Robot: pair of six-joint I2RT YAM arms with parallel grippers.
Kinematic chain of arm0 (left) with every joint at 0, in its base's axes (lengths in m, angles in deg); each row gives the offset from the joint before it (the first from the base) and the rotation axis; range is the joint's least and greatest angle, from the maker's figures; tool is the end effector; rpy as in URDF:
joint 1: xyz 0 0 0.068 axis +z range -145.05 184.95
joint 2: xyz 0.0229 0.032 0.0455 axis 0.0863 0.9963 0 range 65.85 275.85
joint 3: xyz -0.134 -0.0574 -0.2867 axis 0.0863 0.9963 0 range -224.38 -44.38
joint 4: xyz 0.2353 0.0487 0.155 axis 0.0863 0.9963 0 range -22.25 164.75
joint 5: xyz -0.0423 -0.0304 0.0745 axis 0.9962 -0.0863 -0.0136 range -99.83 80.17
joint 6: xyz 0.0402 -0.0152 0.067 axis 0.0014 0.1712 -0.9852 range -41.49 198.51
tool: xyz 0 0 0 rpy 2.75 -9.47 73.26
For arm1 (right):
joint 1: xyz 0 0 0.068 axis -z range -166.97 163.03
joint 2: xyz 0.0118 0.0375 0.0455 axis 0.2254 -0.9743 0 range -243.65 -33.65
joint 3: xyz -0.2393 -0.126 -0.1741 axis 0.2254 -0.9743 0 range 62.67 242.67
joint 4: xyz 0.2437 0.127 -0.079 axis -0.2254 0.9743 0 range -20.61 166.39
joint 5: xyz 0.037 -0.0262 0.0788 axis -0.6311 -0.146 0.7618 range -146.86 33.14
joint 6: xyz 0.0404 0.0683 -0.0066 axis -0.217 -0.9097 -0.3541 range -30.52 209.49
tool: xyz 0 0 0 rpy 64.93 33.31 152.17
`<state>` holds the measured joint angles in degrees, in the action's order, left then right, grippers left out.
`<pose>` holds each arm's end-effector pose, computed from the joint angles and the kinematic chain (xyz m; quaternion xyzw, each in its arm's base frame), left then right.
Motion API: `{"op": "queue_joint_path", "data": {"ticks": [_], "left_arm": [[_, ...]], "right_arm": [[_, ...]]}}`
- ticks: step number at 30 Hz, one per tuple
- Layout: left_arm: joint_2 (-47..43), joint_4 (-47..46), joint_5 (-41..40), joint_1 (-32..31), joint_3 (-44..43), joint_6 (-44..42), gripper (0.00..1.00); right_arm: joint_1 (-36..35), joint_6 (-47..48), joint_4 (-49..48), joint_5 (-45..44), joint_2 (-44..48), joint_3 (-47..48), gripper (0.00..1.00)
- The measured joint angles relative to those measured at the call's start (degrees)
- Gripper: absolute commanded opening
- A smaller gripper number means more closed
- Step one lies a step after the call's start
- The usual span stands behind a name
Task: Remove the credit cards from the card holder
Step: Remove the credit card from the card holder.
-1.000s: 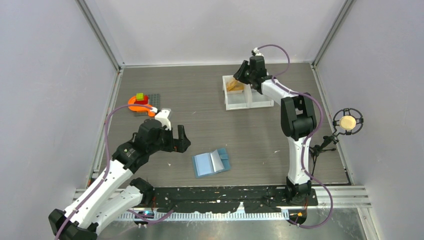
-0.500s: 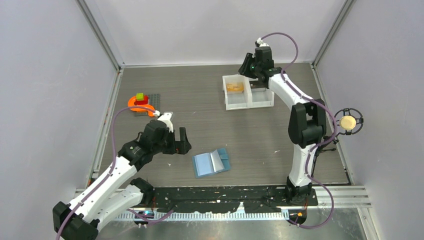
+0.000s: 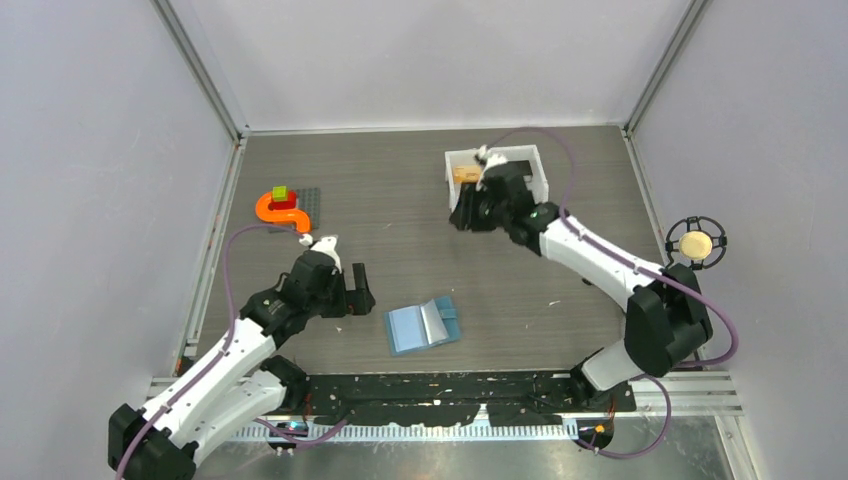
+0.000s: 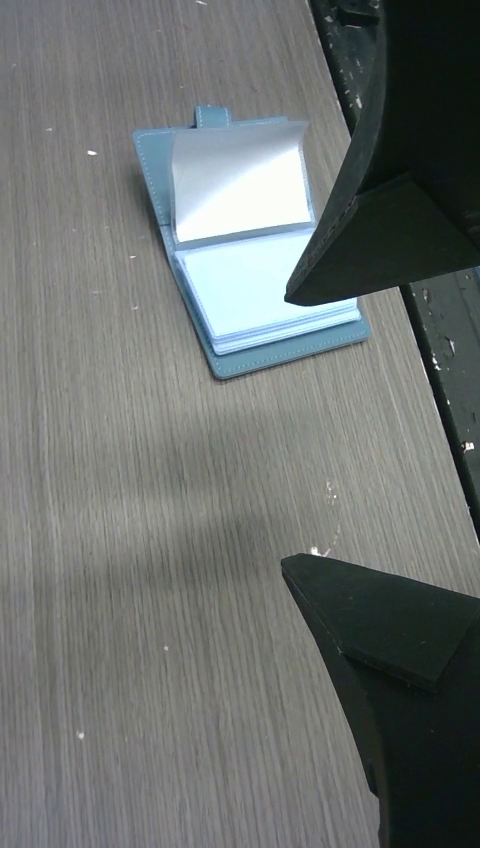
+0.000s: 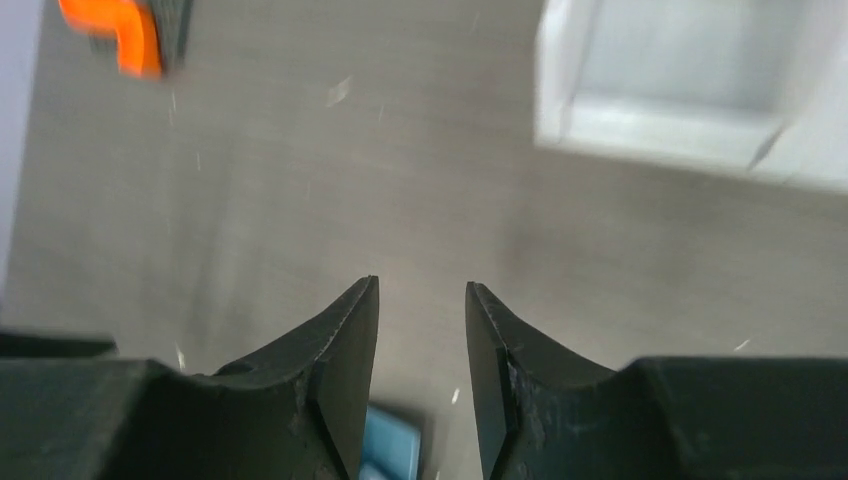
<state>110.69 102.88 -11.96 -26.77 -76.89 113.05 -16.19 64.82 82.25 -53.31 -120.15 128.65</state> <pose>0.1470 -0.0878 0.2309 -0.0297 0.9313 -0.1837 0.3132 0.3422 0.1963 0.3099 -0.0496 0.8787 0.2391 0.4103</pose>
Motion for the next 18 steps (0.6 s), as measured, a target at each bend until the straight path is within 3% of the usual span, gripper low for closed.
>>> {"op": "queue_joint_path", "data": {"ticks": [8, 15, 18], "left_arm": [[-5.44, 4.07, -2.89, 0.0, -0.98, -0.57, 1.0], [-6.99, 8.92, -5.68, 0.15, -8.66, -3.52, 1.0], [-7.63, 10.47, -7.48, 0.26, -10.1, -4.2, 1.0]], "right_arm": [[-14.88, -4.68, -0.44, -3.74, 10.12, -16.44, 0.52], [-28.24, -9.86, -3.43, -11.23, 16.0, -20.9, 0.56], [-30.8, -11.58, -4.61, -13.27, 15.98, -22.29, 0.57]]}}
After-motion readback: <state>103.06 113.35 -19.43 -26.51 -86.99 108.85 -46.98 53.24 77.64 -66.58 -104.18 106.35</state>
